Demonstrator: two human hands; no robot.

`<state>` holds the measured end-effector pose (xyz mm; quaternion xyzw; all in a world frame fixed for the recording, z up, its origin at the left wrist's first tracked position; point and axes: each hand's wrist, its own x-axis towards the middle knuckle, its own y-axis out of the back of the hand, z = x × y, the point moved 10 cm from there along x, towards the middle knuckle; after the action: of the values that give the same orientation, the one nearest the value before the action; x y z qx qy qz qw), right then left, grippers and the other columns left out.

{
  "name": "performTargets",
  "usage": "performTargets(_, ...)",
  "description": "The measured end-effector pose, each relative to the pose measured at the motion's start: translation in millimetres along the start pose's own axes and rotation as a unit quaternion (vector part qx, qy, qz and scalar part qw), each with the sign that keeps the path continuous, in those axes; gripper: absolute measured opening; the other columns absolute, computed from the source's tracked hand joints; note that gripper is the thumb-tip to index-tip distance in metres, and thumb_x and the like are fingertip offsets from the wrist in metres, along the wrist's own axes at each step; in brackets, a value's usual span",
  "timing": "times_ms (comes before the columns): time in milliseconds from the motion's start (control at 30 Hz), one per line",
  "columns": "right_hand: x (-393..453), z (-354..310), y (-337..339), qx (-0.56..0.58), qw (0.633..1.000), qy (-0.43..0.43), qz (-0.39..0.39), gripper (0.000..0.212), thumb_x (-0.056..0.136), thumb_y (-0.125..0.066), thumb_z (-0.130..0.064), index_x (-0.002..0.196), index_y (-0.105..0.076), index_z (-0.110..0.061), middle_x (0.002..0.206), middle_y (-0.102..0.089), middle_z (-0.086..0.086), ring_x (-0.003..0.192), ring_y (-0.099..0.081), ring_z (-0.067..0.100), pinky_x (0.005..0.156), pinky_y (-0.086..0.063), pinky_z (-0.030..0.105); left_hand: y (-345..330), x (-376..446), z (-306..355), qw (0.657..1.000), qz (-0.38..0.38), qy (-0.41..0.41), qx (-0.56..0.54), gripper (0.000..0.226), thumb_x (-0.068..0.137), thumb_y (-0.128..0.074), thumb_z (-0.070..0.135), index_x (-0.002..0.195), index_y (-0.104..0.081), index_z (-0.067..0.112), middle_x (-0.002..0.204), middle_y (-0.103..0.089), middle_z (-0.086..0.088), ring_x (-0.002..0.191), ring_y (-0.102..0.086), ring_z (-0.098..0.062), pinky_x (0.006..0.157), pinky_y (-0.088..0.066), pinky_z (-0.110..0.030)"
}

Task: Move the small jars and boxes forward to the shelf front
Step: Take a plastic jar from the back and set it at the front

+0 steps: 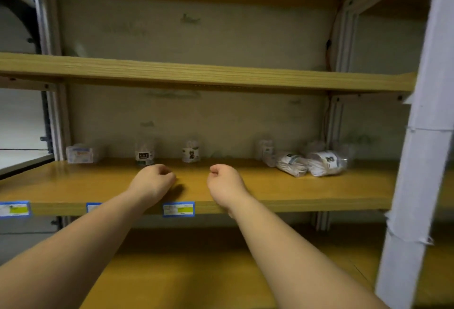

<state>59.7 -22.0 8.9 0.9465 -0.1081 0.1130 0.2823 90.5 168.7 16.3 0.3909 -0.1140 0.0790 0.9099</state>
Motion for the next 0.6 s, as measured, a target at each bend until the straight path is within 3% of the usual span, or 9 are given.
performTargets(67,-3.3,-1.6,1.1,0.012,1.000,0.003,0.007,0.042,0.100,-0.046,-0.018,0.142,-0.052,-0.017,0.141,-0.057,0.001,0.126,-0.054,0.021,0.105,-0.043,0.031,-5.6,1.4,-1.4,1.000,-0.019,0.001,-0.006,0.033,0.098,-0.057,0.032,0.126,-0.064,0.015,0.105,-0.065,-0.002,0.094,-0.061,-0.018,0.081,-0.050,-0.033)
performTargets(133,-6.9,-4.7,4.4,0.035,0.999,0.020,0.017,0.040,0.102,-0.049,-0.018,0.141,-0.054,-0.017,0.139,-0.059,0.000,0.123,-0.056,0.017,0.100,-0.043,0.023,-7.0,3.3,2.7,0.999,-0.041,0.002,-0.009,0.033,0.098,-0.058,0.033,0.124,-0.063,0.015,0.098,-0.065,-0.001,0.089,-0.062,-0.017,0.079,-0.051,-0.032)
performTargets(233,-12.5,-4.7,30.1,0.100,0.993,0.026,0.062,0.036,0.102,-0.052,-0.016,0.137,-0.058,-0.009,0.133,-0.063,0.002,0.108,-0.059,0.013,0.080,-0.042,0.008,-0.8,-6.0,15.5,0.999,-0.036,-0.002,-0.032,0.034,0.097,-0.058,0.034,0.124,-0.063,0.014,0.101,-0.066,-0.005,0.092,-0.063,-0.022,0.088,-0.052,-0.037)
performTargets(400,-15.0,37.2,125.1,0.061,0.985,0.004,0.163,0.038,0.101,-0.051,-0.017,0.138,-0.057,-0.011,0.133,-0.063,0.003,0.119,-0.059,0.017,0.092,-0.040,0.021,-44.7,-42.0,99.5,0.991,-0.048,-0.091,-0.083,0.037,0.099,-0.056,0.028,0.133,-0.059,0.015,0.113,-0.063,-0.002,0.097,-0.059,-0.017,0.084,-0.046,-0.031)
performTargets(533,-15.3,93.9,199.7,0.043,0.974,-0.062,0.215,0.038,0.100,-0.050,-0.017,0.138,-0.058,-0.013,0.133,-0.063,0.003,0.115,-0.059,0.022,0.084,-0.040,0.024,-119.3,-55.9,177.3,0.981,-0.073,-0.125,-0.127,0.038,0.097,-0.056,0.026,0.133,-0.060,0.016,0.117,-0.066,-0.003,0.096,-0.062,-0.018,0.080,-0.044,-0.024)
performTargets(600,-7.9,109.6,220.7,-0.007,0.978,-0.065,0.196,0.038,0.100,-0.050,-0.018,0.136,-0.060,-0.014,0.134,-0.063,0.003,0.110,-0.060,0.022,0.082,-0.038,0.023,-148.4,-58.1,211.4,0.979,-0.061,-0.129,-0.142,0.040,0.096,-0.054,0.020,0.136,-0.058,0.013,0.124,-0.066,-0.007,0.106,-0.063,-0.023,0.084,-0.045,-0.023)
